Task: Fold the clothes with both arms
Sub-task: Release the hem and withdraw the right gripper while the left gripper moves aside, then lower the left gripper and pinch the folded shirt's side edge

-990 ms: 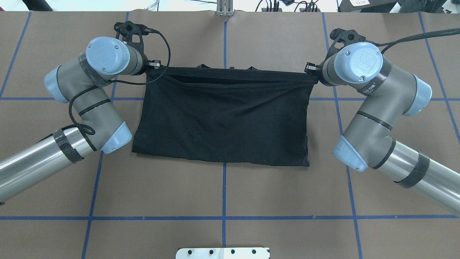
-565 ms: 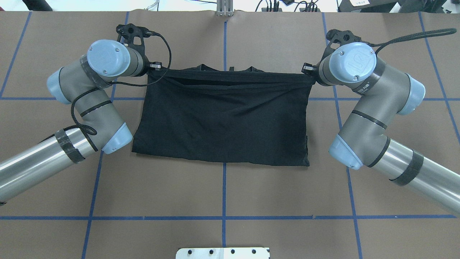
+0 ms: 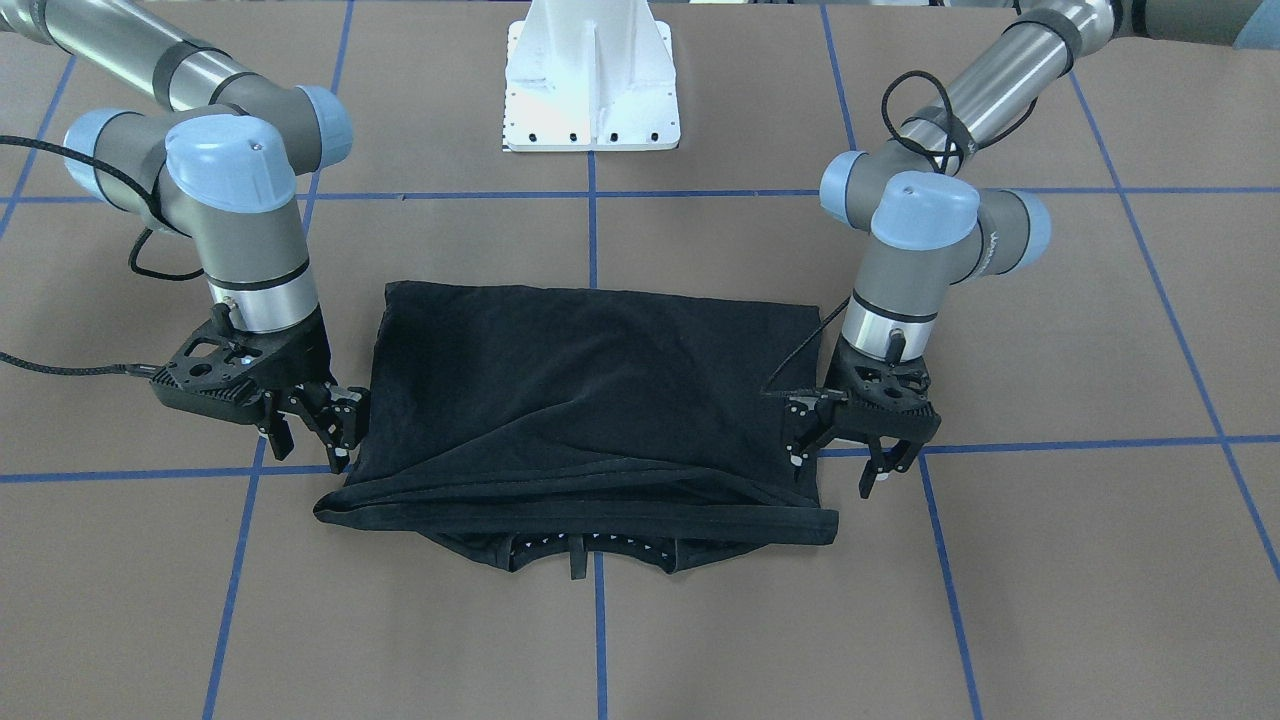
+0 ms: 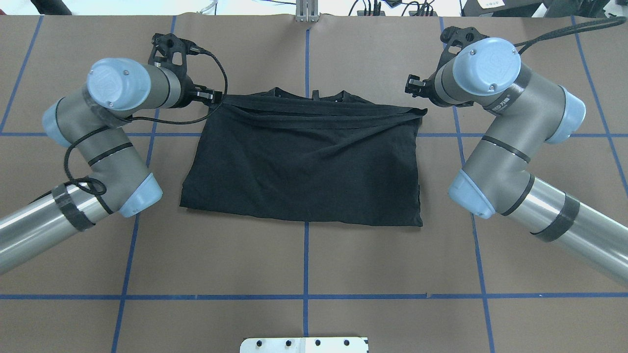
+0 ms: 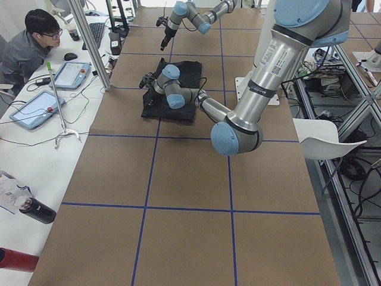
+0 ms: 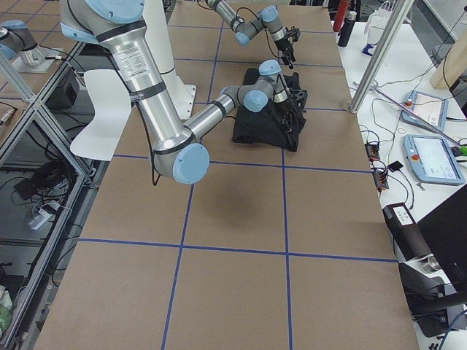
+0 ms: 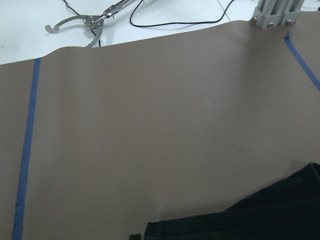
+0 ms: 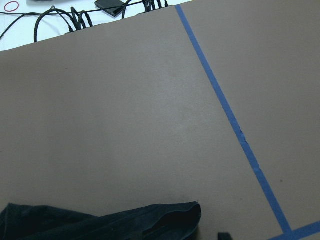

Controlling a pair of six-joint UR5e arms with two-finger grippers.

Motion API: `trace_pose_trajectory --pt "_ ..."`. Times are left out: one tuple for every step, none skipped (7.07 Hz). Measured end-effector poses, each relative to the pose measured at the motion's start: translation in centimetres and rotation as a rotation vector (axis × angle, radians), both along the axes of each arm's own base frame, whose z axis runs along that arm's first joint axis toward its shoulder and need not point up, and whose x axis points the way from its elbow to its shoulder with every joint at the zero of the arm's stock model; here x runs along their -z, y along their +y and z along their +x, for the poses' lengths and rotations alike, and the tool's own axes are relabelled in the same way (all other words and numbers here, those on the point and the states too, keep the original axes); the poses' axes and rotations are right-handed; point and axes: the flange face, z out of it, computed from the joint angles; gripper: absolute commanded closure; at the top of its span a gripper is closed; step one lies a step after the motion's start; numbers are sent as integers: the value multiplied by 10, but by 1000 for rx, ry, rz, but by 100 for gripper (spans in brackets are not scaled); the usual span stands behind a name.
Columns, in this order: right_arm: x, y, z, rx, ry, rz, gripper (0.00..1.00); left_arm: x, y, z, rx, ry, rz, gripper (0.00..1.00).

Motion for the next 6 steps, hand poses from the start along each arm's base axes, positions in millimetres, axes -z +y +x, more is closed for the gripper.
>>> trace_pose_trajectory --pt "4 0 16 45 -11 14 0 0 24 -23 -42 10 39 0" --pt "4 4 27 75 -16 26 0 -5 50 -43 -100 29 44 0" --pt "5 8 33 88 -20 33 0 -19 72 -55 -159 57 24 0" --pt "4 12 37 93 -23 37 0 -38 94 -63 -188 108 7 0" --pt "3 16 40 95 -27 40 0 -56 117 -64 -199 176 -19 0" --pt "4 18 43 95 -29 44 0 -69 143 -50 -213 233 -69 1"
